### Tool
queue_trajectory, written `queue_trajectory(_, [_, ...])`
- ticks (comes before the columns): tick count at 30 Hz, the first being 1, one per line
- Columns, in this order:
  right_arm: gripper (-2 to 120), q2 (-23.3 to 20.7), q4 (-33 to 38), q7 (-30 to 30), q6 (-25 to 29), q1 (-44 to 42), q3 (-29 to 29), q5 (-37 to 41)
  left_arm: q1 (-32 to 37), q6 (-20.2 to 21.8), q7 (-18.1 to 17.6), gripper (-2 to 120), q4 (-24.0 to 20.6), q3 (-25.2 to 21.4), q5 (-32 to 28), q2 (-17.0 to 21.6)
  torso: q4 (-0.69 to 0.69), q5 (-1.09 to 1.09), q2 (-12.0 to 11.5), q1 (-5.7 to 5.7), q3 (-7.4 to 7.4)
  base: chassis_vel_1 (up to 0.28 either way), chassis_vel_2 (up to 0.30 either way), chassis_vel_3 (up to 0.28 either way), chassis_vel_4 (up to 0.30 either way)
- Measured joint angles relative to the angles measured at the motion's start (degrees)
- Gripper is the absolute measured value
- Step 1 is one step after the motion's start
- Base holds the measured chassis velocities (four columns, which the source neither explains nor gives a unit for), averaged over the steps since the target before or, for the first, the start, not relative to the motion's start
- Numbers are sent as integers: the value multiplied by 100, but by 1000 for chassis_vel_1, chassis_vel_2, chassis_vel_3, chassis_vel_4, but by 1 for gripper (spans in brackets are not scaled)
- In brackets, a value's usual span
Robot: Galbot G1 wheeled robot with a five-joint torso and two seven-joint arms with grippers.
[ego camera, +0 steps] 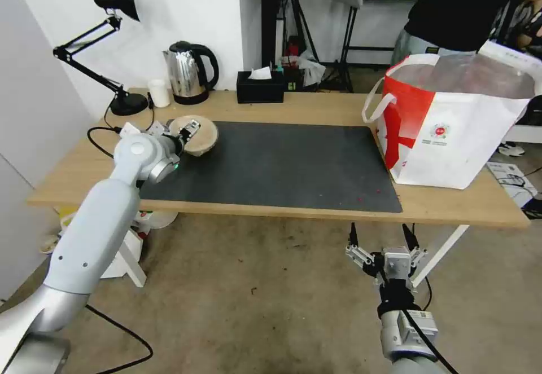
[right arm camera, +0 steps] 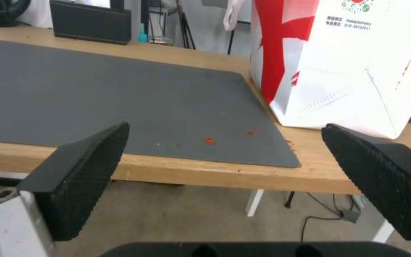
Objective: Pick up the trash from the table and place it into the takeout bag.
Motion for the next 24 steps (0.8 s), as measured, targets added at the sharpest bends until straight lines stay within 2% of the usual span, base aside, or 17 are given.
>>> queue_trajectory(24, [100, 0, 0, 0, 0, 0, 0, 0, -113, 22, 185, 100, 444, 43, 311, -274, 0, 0, 0, 0, 0, 0, 0, 0, 0])
